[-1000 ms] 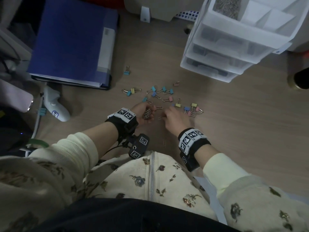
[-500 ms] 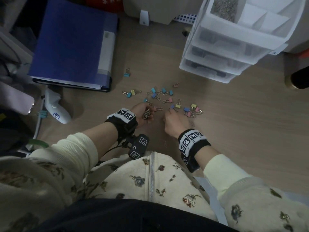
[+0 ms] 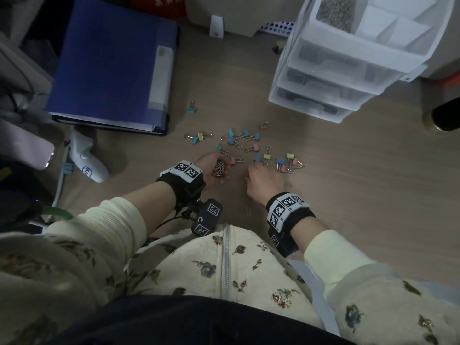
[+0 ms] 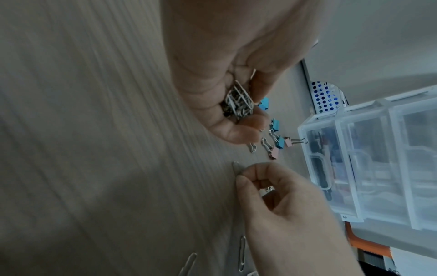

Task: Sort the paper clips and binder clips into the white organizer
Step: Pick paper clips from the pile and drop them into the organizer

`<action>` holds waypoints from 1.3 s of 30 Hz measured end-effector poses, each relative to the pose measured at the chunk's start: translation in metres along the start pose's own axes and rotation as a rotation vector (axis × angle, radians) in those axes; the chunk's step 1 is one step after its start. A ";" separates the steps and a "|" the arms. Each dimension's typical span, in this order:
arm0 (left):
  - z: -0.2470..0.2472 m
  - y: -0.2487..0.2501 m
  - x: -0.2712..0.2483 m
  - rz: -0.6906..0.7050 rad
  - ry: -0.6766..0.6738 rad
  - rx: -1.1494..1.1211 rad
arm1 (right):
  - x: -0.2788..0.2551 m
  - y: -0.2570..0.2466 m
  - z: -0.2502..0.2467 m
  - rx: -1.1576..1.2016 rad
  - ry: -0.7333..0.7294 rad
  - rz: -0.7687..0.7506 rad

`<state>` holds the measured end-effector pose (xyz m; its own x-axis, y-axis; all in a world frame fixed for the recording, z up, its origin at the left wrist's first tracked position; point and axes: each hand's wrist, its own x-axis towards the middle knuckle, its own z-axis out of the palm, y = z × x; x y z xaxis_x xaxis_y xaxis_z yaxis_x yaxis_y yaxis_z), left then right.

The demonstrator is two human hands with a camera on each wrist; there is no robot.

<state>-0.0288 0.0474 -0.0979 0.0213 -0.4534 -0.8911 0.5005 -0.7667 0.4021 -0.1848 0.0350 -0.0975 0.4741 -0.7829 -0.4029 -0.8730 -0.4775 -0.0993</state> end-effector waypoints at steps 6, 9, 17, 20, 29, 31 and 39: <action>-0.004 -0.002 0.002 0.021 -0.067 0.014 | -0.003 0.003 -0.012 0.215 0.129 0.058; -0.003 -0.005 0.001 0.008 -0.142 0.000 | -0.003 0.000 -0.017 0.346 0.250 -0.031; 0.004 -0.005 -0.004 0.003 -0.136 -0.049 | -0.011 0.001 -0.018 0.522 0.301 -0.118; 0.003 -0.007 -0.002 -0.001 -0.099 -0.007 | -0.018 0.022 -0.009 0.485 0.150 -0.072; 0.006 -0.009 0.001 -0.002 -0.078 0.034 | -0.035 0.033 0.025 0.093 -0.206 -0.325; 0.006 -0.009 0.001 -0.007 -0.077 0.042 | -0.034 0.031 0.025 0.093 -0.181 -0.326; 0.004 -0.004 0.004 -0.017 -0.080 0.027 | -0.035 0.030 0.026 0.077 -0.151 -0.312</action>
<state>-0.0346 0.0469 -0.1026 -0.0566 -0.4741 -0.8786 0.4768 -0.7860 0.3934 -0.2310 0.0583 -0.1099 0.7020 -0.5338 -0.4715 -0.6978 -0.6481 -0.3051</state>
